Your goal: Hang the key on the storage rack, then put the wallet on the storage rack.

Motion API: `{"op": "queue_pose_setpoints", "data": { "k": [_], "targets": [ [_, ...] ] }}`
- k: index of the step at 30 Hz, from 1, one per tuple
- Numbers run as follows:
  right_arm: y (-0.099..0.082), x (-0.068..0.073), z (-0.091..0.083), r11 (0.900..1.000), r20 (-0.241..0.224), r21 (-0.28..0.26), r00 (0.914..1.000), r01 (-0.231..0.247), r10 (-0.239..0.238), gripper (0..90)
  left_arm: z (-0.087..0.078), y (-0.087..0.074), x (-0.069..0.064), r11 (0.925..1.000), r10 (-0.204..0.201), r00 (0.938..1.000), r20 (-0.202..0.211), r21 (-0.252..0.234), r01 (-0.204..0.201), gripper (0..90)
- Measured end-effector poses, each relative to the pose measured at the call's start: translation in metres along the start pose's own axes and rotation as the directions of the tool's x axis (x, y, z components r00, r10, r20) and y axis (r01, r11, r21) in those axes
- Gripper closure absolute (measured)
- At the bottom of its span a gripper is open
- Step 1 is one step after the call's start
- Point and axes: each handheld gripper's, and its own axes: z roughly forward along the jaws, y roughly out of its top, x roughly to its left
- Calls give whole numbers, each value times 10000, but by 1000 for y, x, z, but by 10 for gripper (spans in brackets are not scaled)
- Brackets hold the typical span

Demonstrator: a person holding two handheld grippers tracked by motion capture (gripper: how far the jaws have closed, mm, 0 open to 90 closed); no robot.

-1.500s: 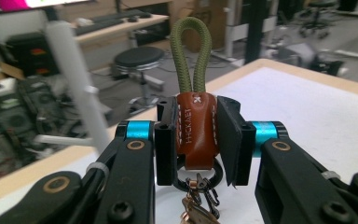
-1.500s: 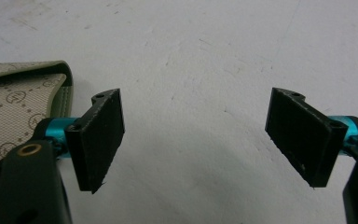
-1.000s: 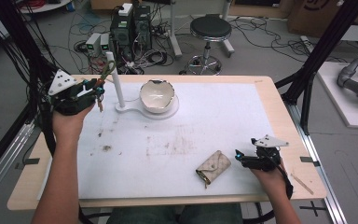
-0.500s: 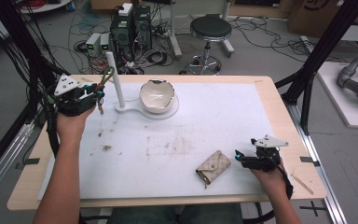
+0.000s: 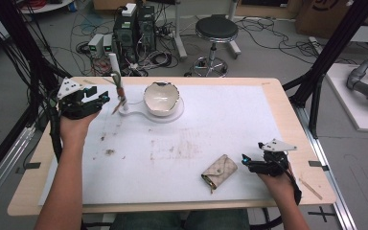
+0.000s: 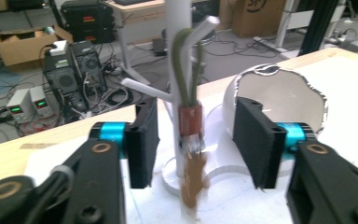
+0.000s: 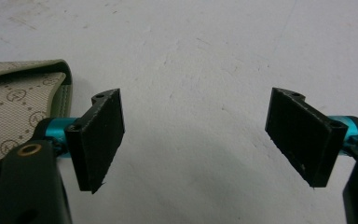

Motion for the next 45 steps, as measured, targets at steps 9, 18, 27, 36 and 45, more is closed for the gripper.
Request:
{"op": "queue_pose_setpoints", "data": {
  "k": [9, 18, 27, 36, 45],
  "targets": [
    [-1, -4, -2, 9999, 54, -78, 9999, -95, 96, 199, 1, -4, -7, 9996, -160, 9975, 690, 238, 144, 275],
    [3, -8, 1, 9995, 12, -234, 9998, -215, 216, 199, -1, -20, -17, 9996, -193, 9895, 1435, 224, 163, 208],
    [5, -8, 5, 9996, -86, -286, 9999, -90, 87, 199, -1, -39, -28, 9999, -47, 9768, 2139, 129, 20, 195],
    [4, -10, 7, 9996, -97, -238, 9998, -149, 146, 199, 7, -49, -33, 9991, -194, 9705, 2401, 400, 101, 176],
    [5, -10, 6, 9996, -27, -226, 9999, -138, 138, 199, 6, -47, -43, 9988, -147, 9629, 2695, 486, 17, 176]
  ]
}}
